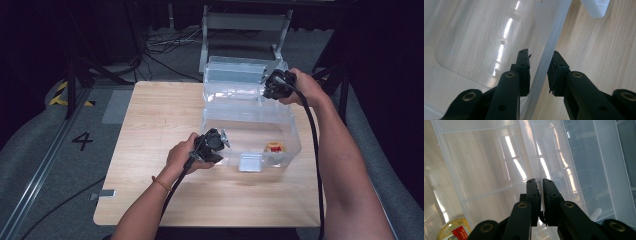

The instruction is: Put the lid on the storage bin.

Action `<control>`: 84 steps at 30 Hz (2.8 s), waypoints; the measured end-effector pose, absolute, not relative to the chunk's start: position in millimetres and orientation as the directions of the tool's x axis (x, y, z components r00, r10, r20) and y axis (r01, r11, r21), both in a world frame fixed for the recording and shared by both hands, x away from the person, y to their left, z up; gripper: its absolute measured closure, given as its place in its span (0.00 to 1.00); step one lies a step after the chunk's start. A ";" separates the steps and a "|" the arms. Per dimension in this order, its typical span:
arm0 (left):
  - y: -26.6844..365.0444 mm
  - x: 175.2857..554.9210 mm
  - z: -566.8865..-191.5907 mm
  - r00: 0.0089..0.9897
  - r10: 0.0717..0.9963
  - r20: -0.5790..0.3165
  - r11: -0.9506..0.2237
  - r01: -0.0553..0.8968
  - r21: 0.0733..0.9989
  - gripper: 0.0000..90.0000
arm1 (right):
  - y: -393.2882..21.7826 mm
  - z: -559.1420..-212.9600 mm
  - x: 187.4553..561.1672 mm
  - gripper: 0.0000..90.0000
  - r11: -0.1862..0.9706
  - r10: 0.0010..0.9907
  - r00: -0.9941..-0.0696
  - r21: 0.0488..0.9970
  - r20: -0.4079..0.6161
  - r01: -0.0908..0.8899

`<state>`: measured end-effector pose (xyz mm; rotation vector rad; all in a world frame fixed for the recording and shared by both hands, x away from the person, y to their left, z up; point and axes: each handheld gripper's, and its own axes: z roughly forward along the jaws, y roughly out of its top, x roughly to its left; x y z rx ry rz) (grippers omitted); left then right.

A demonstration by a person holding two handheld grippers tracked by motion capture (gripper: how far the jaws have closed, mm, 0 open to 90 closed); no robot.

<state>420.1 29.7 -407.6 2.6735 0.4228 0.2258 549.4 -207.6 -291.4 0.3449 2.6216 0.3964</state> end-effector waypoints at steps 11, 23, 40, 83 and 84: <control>29.1 418.1 -407.8 0.936 0.338 0.093 -0.862 0.269 0.430 0.81 | -209.0 -288.0 537.0 0.96 0.927 0.284 -0.860 0.349 -0.424 0.134; 27.9 415.9 -408.8 0.931 0.350 0.108 -0.858 0.272 0.436 0.79 | -213.3 -285.4 515.0 0.97 0.919 0.269 -0.860 0.382 -0.433 0.096; 27.4 416.1 -409.1 0.930 0.344 0.128 -0.861 0.259 0.438 0.76 | -218.0 -287.7 480.5 0.97 0.911 0.250 -0.865 0.409 -0.436 0.057; 30.2 413.4 -407.6 0.943 0.292 0.160 -0.858 0.184 0.480 0.79 | -228.8 -311.3 431.0 0.90 0.872 0.289 -0.862 0.486 -0.416 0.058; 30.0 412.9 -407.2 0.942 0.291 0.167 -0.860 0.181 0.477 0.79 | -228.5 -311.9 430.2 0.90 0.875 0.281 -0.865 0.481 -0.415 0.053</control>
